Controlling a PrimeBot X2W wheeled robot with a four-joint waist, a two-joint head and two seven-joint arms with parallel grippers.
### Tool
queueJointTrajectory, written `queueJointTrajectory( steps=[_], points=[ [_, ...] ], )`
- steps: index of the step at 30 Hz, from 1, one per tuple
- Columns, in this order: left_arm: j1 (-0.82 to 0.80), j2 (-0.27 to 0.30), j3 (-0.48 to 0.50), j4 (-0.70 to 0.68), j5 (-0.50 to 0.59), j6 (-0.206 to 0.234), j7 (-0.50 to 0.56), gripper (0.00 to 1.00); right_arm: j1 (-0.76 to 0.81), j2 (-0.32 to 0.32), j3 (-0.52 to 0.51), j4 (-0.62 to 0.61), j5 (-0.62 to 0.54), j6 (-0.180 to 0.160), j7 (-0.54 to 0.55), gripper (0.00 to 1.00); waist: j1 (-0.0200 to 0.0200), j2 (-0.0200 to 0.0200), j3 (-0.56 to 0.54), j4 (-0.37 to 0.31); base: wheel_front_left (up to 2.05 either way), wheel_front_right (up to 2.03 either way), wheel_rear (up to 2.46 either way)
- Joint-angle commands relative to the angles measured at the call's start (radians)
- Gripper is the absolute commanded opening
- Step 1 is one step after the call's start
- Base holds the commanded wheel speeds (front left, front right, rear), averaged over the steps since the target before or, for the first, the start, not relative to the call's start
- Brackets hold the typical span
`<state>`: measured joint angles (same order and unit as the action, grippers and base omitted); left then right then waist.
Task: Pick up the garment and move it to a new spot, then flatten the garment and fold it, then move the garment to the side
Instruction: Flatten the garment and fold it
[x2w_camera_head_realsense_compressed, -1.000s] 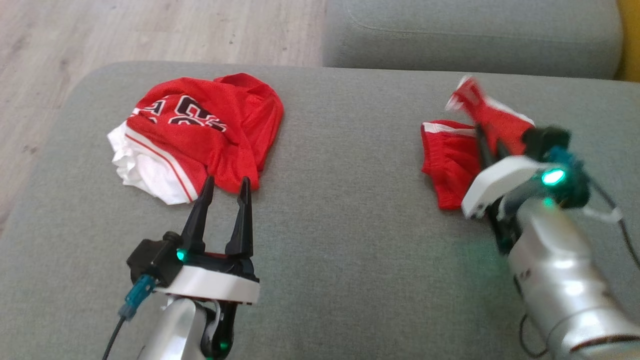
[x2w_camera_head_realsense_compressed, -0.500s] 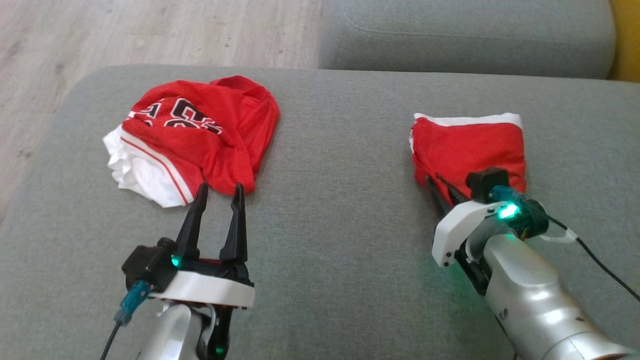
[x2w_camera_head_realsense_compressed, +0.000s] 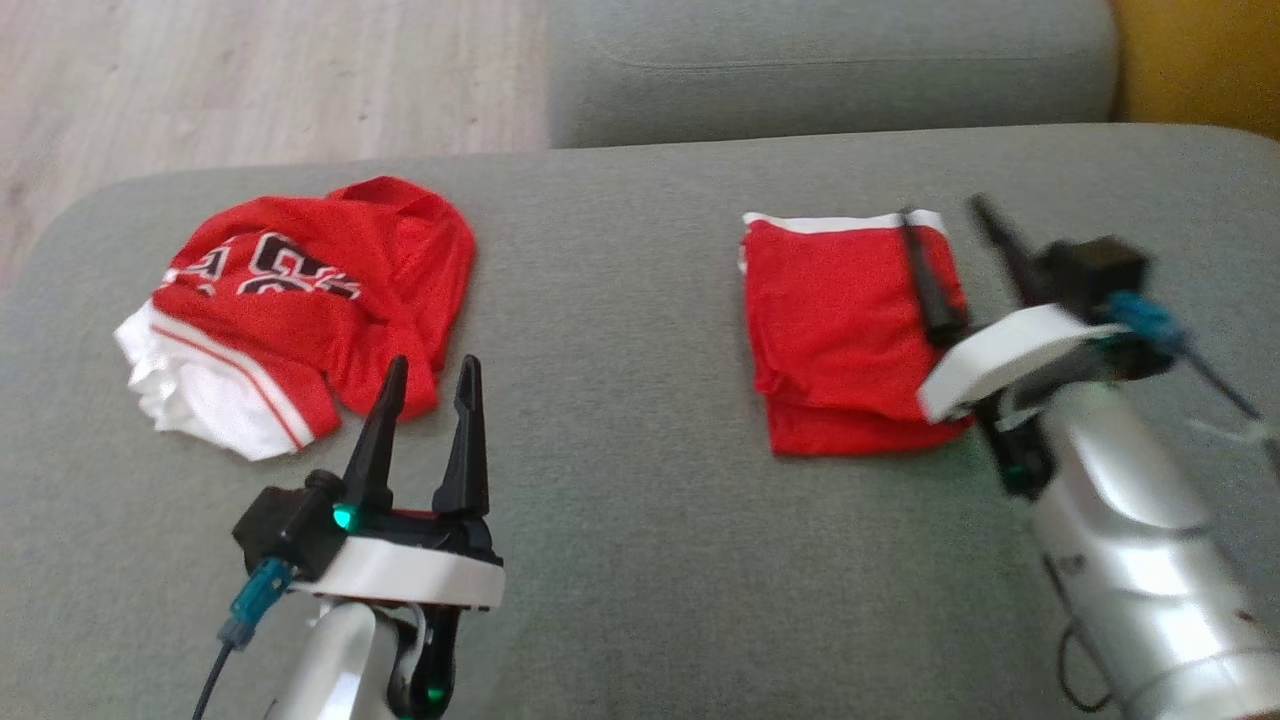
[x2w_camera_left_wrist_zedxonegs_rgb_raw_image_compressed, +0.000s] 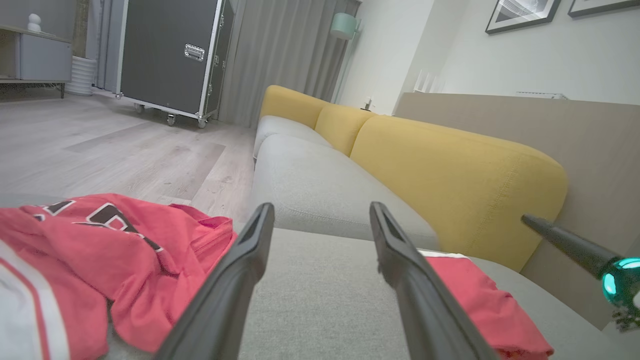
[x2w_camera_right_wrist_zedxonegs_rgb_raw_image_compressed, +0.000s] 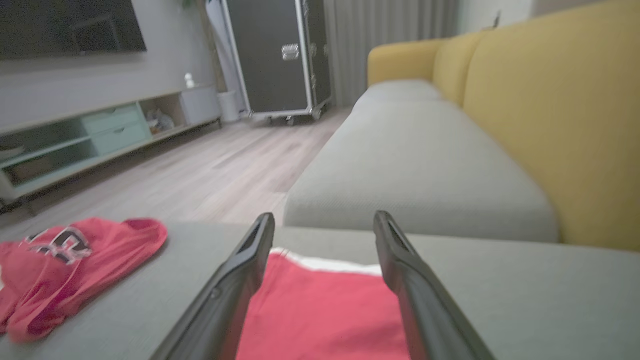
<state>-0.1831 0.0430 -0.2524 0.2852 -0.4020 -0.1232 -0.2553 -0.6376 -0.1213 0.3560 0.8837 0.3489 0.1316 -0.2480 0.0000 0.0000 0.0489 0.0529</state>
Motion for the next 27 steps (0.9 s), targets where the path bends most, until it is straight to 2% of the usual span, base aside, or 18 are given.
queueJointTrajectory(
  steps=[1,5,11,15,23,24,25,27],
  points=[
    [-0.051,0.007,0.042,-0.041,0.006,0.001,-0.006,1.00,0.038,-0.017,-0.050,-0.097,-0.037,-0.001,-0.013,1.00,0.0000,0.0000,-0.003,-0.029,0.00,0.00,0.00],
    [-0.059,0.007,0.049,-0.050,0.008,0.000,-0.006,1.00,0.134,-0.014,-0.189,-0.251,-0.136,-0.001,-0.013,1.00,0.0000,0.0000,-0.002,-0.066,0.00,0.00,0.00],
    [-0.058,0.007,0.049,-0.047,0.020,-0.002,-0.006,1.00,0.275,0.041,-0.335,-0.426,-0.229,-0.001,-0.014,1.00,0.0000,0.0000,-0.003,-0.100,0.00,0.00,0.00],
    [-0.047,0.007,0.042,-0.039,0.020,-0.003,-0.006,1.00,0.353,0.062,-0.363,-0.499,-0.252,-0.001,-0.014,1.00,0.0000,0.0000,0.002,-0.111,0.00,0.00,0.00],
    [-0.054,0.007,0.028,-0.045,0.023,-0.005,-0.006,1.00,0.366,0.070,-0.364,-0.514,-0.269,-0.001,-0.014,0.99,0.0000,0.0000,0.039,-0.091,0.00,0.00,0.00],
    [-0.055,0.007,0.026,-0.039,0.018,-0.005,-0.006,1.00,0.361,0.070,-0.360,-0.510,-0.263,-0.001,-0.014,0.71,0.0000,0.0000,0.047,-0.083,0.00,0.00,0.00],
    [-0.058,0.007,0.023,-0.034,0.014,-0.005,-0.006,1.00,0.354,0.071,-0.354,-0.506,-0.258,-0.001,-0.014,0.00,0.0000,0.0000,0.055,-0.076,0.00,0.00,0.00],
    [-0.069,0.007,0.019,-0.036,0.015,-0.005,-0.006,1.00,0.331,0.071,-0.342,-0.483,-0.279,-0.001,-0.014,0.00,0.0000,0.0000,0.079,-0.061,0.00,0.00,0.00]
  ],
)
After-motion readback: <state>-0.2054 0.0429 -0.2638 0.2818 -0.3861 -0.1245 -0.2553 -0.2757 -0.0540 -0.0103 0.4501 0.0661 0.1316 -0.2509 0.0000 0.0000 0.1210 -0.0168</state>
